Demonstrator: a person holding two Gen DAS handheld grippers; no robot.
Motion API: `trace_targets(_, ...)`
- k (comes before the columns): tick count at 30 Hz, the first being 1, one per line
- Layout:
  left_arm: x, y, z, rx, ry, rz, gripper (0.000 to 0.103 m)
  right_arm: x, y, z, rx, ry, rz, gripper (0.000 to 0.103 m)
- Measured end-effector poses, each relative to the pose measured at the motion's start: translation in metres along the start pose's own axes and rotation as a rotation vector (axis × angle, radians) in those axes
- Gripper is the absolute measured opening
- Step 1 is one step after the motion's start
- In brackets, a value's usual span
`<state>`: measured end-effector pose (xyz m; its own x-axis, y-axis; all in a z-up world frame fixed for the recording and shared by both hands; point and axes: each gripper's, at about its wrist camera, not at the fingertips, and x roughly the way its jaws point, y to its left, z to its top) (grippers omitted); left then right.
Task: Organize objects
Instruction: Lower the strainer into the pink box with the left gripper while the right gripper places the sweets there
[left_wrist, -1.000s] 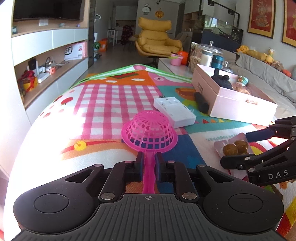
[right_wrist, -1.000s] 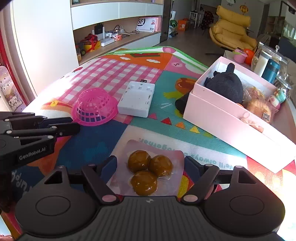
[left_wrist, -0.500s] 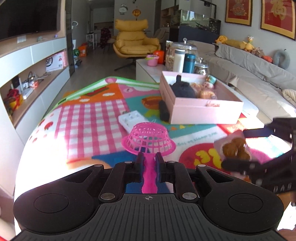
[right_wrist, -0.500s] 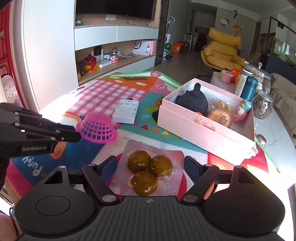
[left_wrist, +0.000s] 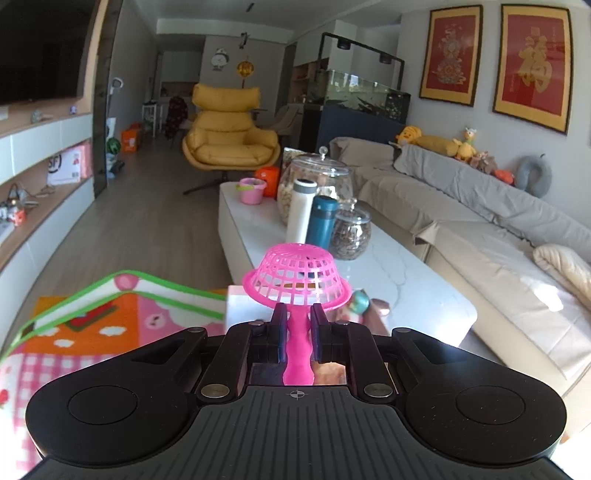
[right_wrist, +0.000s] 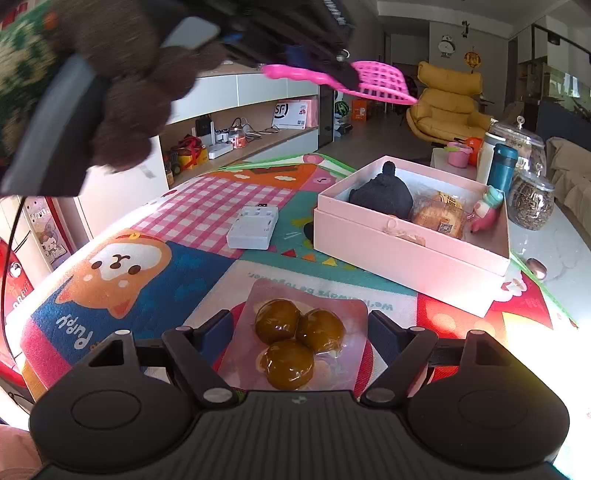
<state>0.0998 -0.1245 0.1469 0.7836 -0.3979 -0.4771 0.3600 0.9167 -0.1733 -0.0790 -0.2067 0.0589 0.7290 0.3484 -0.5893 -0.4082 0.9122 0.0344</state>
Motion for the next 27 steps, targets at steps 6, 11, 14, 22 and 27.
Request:
trace_targets(6, 0.076, 0.008, -0.013, -0.082, 0.075, -0.027, 0.017, 0.002, -0.009, -0.002, 0.017, -0.011, 0.004, 0.08)
trace_targets(11, 0.074, 0.009, -0.026, 0.0, 0.057, -0.002, 0.017, 0.007, -0.015, -0.003, 0.023, 0.001, 0.001, 0.08)
trace_targets(14, 0.052, 0.021, -0.037, -0.012, 0.045, 0.01, 0.017, 0.009, -0.024, -0.001, 0.026, 0.012, -0.018, 0.08)
trace_targets(22, -0.017, 0.064, -0.083, -0.079, 0.011, 0.091, 0.017, 0.003, -0.057, 0.057, 0.04, -0.048, -0.074, 0.08)
trace_targets(27, -0.039, 0.085, -0.117, -0.102, 0.087, 0.044, 0.017, 0.025, -0.084, 0.111, 0.074, -0.054, -0.125, 0.08)
